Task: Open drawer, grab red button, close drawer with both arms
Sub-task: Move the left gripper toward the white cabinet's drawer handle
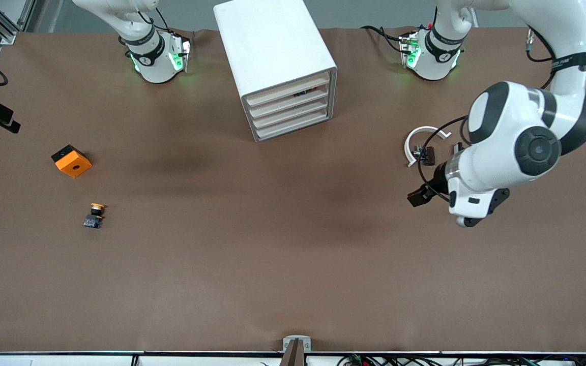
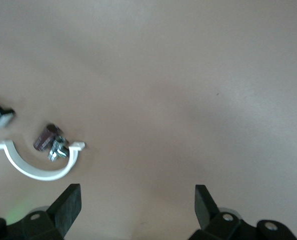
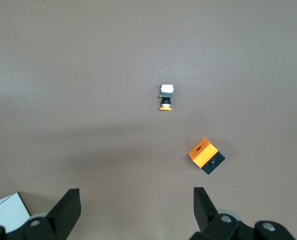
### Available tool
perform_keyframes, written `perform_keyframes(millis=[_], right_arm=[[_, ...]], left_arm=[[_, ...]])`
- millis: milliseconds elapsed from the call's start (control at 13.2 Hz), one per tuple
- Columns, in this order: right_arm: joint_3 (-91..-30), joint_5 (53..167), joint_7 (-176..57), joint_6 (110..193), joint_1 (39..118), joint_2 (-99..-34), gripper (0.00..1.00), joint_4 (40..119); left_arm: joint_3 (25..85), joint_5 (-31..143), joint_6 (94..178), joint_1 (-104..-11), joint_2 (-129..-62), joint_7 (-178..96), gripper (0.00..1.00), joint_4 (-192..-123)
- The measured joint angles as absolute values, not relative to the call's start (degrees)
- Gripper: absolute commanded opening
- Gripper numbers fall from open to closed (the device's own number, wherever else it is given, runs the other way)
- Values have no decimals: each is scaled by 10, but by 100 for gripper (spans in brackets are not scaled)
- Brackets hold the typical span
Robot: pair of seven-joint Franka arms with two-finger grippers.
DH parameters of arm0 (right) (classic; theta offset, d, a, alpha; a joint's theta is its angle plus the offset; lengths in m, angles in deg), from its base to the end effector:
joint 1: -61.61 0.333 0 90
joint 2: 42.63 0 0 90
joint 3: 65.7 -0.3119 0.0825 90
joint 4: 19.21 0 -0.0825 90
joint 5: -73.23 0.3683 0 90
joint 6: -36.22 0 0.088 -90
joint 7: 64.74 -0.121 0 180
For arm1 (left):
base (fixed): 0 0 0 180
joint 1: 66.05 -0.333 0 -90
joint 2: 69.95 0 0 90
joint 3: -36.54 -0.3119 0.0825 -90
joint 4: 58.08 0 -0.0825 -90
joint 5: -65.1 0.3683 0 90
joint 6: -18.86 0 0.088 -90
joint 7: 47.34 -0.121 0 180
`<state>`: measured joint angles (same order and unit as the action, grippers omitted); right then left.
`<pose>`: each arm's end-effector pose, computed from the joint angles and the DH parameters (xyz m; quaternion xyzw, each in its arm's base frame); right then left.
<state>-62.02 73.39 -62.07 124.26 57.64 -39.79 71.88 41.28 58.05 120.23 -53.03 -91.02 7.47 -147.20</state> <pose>0.5154 -0.0698 0.6209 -0.9991 0.0434 0.0016 0.0031 0.5998 -0.1990 0.4134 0.9368 0.3332 -0.1053 0.0147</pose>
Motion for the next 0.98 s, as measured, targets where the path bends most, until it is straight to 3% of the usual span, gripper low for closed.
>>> perform_keyframes(millis=[529, 983], right_arm=[[-619, 734, -620, 1250, 576, -401, 100, 719], [-617, 731, -620, 1252, 576, -402, 100, 713]], left_arm=[[414, 565, 1198, -493, -938, 280, 100, -1471], [431, 550, 1147, -451, -963, 479, 100, -1501]])
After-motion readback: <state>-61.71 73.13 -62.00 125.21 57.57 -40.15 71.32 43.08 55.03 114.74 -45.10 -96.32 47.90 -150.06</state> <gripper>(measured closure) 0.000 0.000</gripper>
